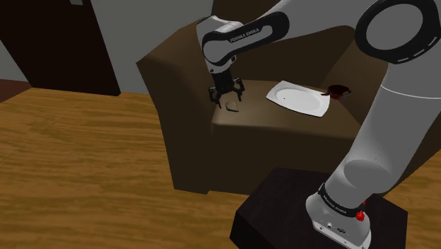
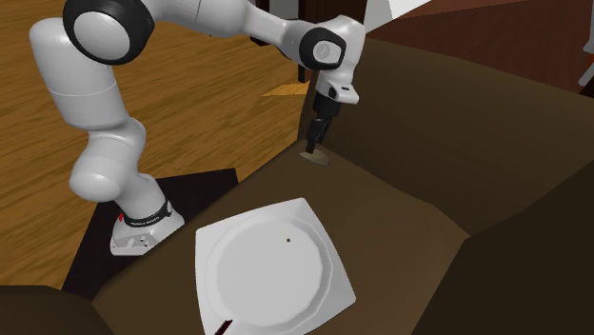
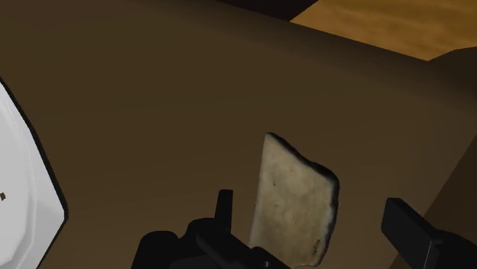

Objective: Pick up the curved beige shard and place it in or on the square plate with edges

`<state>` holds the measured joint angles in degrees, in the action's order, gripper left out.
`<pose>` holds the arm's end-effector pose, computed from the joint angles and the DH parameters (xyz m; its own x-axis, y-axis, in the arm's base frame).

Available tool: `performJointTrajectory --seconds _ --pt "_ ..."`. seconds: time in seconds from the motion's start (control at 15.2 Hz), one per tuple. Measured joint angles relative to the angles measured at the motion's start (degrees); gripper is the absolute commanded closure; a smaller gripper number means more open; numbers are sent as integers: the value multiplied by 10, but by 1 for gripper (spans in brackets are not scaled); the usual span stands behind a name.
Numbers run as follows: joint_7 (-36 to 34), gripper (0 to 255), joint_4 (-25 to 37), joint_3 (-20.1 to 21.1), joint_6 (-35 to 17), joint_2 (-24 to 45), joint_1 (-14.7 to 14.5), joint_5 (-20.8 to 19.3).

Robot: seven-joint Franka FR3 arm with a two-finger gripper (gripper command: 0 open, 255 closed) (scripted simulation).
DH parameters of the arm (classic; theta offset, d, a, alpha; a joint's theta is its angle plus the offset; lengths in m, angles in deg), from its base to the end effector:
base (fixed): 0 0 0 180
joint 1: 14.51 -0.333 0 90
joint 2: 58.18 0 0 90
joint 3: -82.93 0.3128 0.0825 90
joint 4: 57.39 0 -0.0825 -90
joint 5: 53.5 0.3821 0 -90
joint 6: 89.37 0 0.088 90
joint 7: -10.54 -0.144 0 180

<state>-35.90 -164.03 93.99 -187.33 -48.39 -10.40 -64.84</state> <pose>0.5515 0.0386 0.3697 0.7929 -0.5989 -0.1127 -0.5393 -0.7757 0.3278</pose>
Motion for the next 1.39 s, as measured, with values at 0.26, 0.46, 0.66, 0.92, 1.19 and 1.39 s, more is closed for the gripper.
performJointTrajectory --seconds 0.26,0.46,0.66,0.92,1.19,1.39 --pt "0 0 -1 0 -1 0 0 0" --pt "0 255 -1 0 -1 0 0 0" --pt "0 255 -1 0 -1 0 0 0" --pt "0 255 -1 0 -1 0 0 0" --pt "27 0 -77 -12 -83 -65 25 37" --pt "80 0 -189 -38 -228 -152 49 104"
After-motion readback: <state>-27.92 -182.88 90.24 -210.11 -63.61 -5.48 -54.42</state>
